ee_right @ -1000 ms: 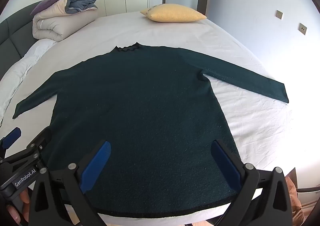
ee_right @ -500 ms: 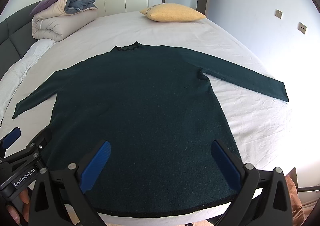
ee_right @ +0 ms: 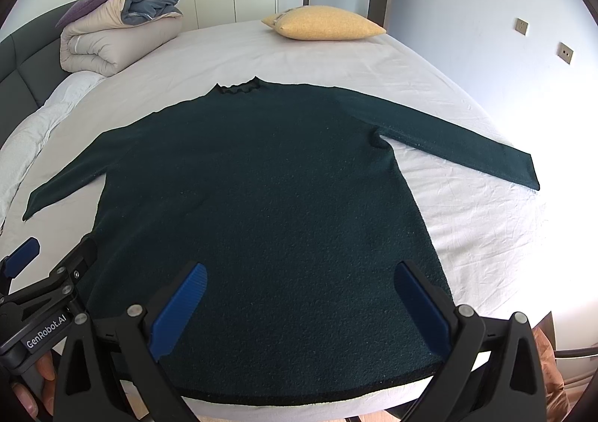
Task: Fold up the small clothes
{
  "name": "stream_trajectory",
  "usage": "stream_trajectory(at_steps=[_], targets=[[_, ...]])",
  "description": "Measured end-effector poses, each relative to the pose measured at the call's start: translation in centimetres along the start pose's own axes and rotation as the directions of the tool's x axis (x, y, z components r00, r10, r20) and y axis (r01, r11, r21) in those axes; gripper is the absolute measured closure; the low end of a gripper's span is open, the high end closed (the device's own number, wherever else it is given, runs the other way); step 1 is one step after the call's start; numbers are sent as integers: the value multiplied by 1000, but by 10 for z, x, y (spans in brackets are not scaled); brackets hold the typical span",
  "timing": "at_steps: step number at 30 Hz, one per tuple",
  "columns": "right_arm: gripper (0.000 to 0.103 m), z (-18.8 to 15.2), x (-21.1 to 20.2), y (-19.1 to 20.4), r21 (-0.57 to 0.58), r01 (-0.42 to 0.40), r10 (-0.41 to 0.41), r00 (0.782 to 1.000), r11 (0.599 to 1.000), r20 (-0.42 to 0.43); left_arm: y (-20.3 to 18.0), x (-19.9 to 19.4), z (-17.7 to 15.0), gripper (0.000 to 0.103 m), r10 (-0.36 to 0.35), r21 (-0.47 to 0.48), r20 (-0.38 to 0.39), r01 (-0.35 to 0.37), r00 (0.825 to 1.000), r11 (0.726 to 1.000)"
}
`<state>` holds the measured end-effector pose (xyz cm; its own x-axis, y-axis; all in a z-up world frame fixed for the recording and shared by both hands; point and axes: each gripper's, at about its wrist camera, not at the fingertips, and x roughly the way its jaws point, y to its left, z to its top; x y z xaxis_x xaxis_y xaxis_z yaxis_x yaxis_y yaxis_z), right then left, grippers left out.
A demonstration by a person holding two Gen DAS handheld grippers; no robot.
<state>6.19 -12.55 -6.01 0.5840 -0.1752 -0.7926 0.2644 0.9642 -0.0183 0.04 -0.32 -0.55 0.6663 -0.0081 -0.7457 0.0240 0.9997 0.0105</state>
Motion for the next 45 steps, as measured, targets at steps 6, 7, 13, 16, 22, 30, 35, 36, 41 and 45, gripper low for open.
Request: stream_trajectory(at_steps=[6,7,13,16,22,30,35,36,41,45], targets=[[0,-1,1,0,0,0,0,1000,1000,-1,-1,2,-4,0,-1,-1,-1,1,1000,1000],[0,-1,0,0,0,-1,1,1000,1000,-1,-1,3,-5,0,-1,-1,-1,1,1000,1000],[0,-2,1,1,0,-1,1,1000,1000,-1,-1,3,-4,0,-2,-1,-2,2,1000,1000],[0,-2,1,1,0,-1,1,1000,1000,-2,-1,3,-4,0,-2,-1,-3,2,1000,1000],[0,-1,1,-1,0,0,0,1000,1000,-3,-1,7,-7,0,-3,-3,-3,3,1000,1000],[0,-3,2,3,0,1,-1,1000,1000,-4,-1,8,-9,0,-4,-4,-4,4,1000,1000],[0,-4,3,3,0,2,-2,1000,1000,-4,-5,10,-15,0,-4,-4,-7,4,1000,1000],[0,-6,4,3,0,2,-2,1000,1000,-4,-6,11,-16,0,-4,-4,-7,4,1000,1000],[0,-6,5,4,0,2,-2,1000,1000,-5,-6,12,-16,0,-1,-8,-10,1,1000,1000],[0,-3,4,3,0,2,-2,1000,1000,-5,-6,14,-13,0,3,-12,-19,-3,1000,1000]])
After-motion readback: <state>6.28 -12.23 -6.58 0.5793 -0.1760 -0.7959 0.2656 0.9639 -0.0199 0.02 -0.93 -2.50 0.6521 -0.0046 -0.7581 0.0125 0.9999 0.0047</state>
